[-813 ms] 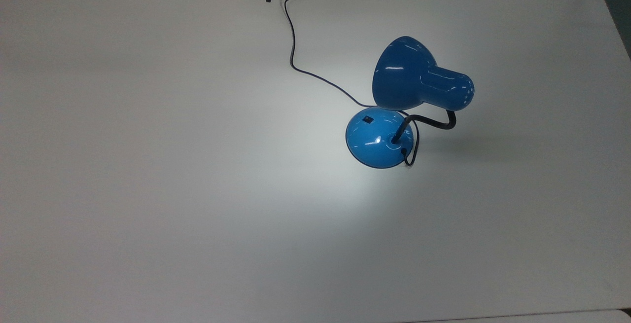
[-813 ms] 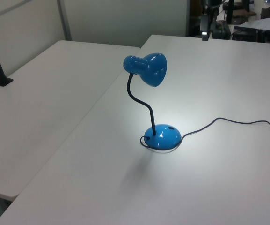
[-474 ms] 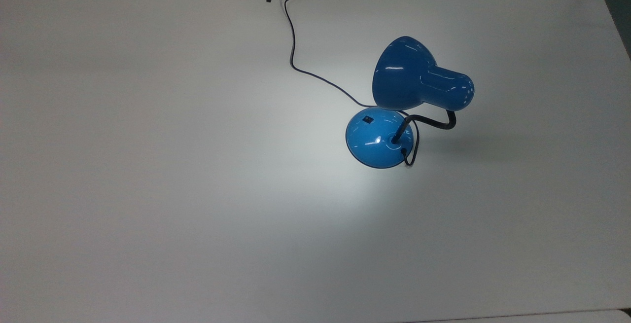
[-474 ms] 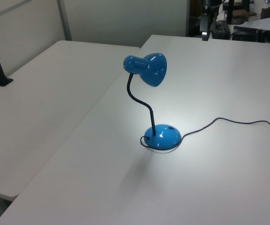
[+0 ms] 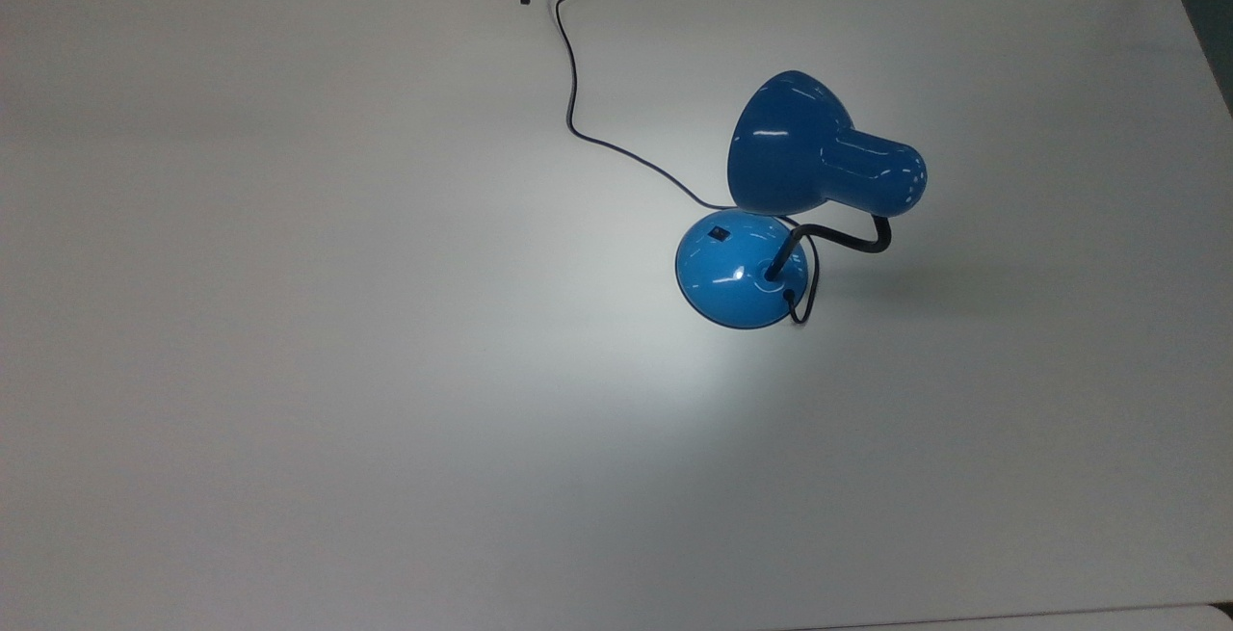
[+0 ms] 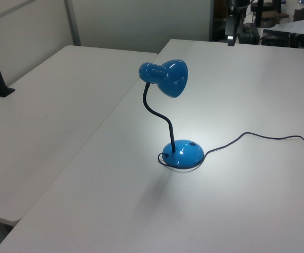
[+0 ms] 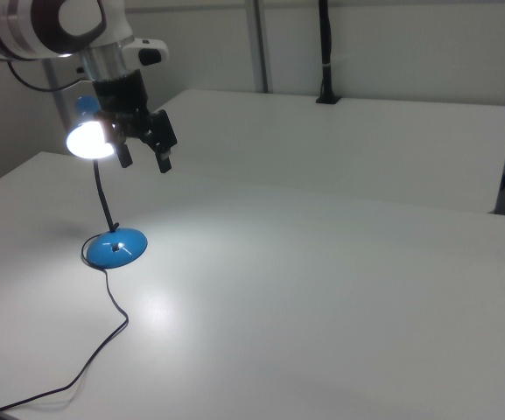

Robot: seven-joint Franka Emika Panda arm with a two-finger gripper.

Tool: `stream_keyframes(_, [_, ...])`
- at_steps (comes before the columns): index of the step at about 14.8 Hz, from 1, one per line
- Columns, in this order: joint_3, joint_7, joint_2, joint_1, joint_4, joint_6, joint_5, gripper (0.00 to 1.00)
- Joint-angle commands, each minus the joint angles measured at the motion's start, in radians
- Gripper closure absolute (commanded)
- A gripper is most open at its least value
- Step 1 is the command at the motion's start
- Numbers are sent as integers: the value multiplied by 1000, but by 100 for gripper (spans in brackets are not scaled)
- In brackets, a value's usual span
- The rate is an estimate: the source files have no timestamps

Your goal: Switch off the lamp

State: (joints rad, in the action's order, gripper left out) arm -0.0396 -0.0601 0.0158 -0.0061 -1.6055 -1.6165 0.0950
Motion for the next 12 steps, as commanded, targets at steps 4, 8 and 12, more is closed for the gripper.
stream_keyframes(4, [10, 34, -8, 17, -4, 26, -3, 53])
stream_keyframes(8, [10, 34, -7, 17, -4, 26, -5, 98])
stream_keyframes(12, [10, 34, -3, 18, -5, 18, -5, 100])
